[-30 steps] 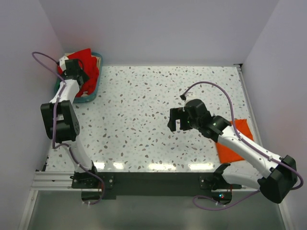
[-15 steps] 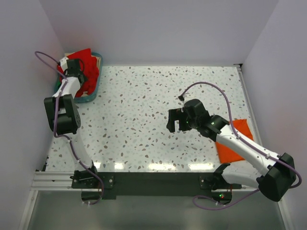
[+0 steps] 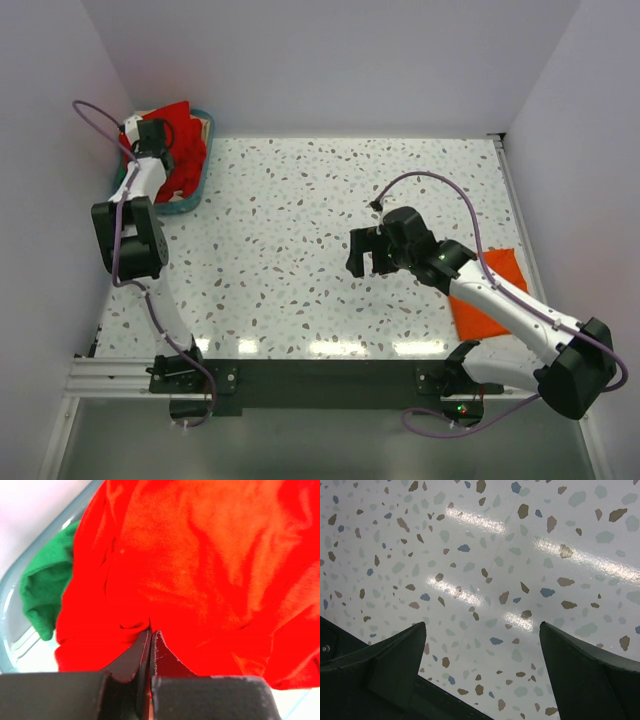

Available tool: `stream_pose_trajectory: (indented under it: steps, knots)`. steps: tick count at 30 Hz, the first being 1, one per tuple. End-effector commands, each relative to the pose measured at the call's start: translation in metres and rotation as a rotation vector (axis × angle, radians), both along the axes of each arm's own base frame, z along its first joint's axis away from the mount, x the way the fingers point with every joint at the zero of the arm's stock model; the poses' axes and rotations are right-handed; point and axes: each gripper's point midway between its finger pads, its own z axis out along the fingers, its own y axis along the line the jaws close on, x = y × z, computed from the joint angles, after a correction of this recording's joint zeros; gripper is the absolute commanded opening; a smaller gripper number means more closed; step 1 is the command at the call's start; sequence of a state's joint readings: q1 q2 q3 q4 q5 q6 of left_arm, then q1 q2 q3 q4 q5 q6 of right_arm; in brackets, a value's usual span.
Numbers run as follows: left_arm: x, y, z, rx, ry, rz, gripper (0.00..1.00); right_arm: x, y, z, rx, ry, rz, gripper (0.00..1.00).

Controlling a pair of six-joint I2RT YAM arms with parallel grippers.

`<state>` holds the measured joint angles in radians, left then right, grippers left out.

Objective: Fold and stack the t-shirts
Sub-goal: Grab the tshirt from the pile, then move the tshirt to the center of the board

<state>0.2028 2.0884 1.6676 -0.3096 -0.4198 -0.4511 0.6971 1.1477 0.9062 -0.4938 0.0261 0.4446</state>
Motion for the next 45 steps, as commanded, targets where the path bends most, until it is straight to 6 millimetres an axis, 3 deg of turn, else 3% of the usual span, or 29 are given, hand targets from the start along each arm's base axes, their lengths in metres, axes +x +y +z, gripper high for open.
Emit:
stream_pose_trajectory:
  steps: [1, 7, 11, 14, 16, 17, 19, 20, 24, 31, 36, 40, 45]
  knots:
    - [0.006, 0.009, 0.082, 0.055, -0.151, -0.008, 0.00, 0.002, 0.004, 0.004, 0.013, -0.013, 0.022, 0.99]
    - [-0.002, -0.012, 0.180, 0.056, -0.337, -0.113, 0.00, 0.009, 0.004, 0.018, 0.021, -0.056, 0.005, 0.99]
    - [-0.015, -0.040, 0.245, 0.040, -0.472, -0.232, 0.00, 0.014, 0.005, 0.031, 0.036, -0.088, -0.006, 0.99]
    - [-0.039, -0.076, 0.307, 0.048, -0.598, -0.338, 0.00, 0.017, 0.008, 0.043, 0.057, -0.108, -0.007, 0.99]
    - [-0.051, -0.095, 0.333, 0.064, -0.656, -0.403, 0.00, 0.020, 0.010, 0.054, 0.075, -0.131, -0.008, 0.99]
    - [-0.066, -0.111, 0.356, 0.073, -0.705, -0.437, 0.00, 0.020, 0.010, 0.059, 0.082, -0.139, -0.007, 0.99]
    - [-0.080, -0.130, 0.378, 0.086, -0.755, -0.490, 0.00, 0.022, 0.011, 0.072, 0.101, -0.165, -0.014, 0.99]
    - [-0.097, -0.150, 0.398, 0.087, -0.802, -0.535, 0.00, 0.023, 0.011, 0.076, 0.108, -0.174, -0.015, 0.99]
    - [-0.134, -0.198, 0.434, 0.045, -0.910, -0.691, 0.00, 0.025, 0.011, 0.094, 0.139, -0.212, -0.027, 0.99]
    - [-0.176, -0.256, 0.462, -0.061, -1.001, -0.901, 0.00, 0.024, 0.012, 0.108, 0.184, -0.236, -0.040, 0.99]
    - [-0.169, -0.297, 0.443, -0.168, -0.954, -1.015, 0.00, 0.022, 0.019, 0.115, 0.228, -0.244, -0.011, 0.99]
    - [-0.149, -0.346, 0.384, -0.269, -0.826, -1.097, 0.00, 0.023, 0.022, 0.111, 0.228, -0.242, 0.001, 0.99]
    - [-0.109, -0.379, 0.302, -0.371, -0.637, -1.125, 0.00, 0.028, 0.020, 0.089, 0.188, -0.237, -0.016, 0.99]
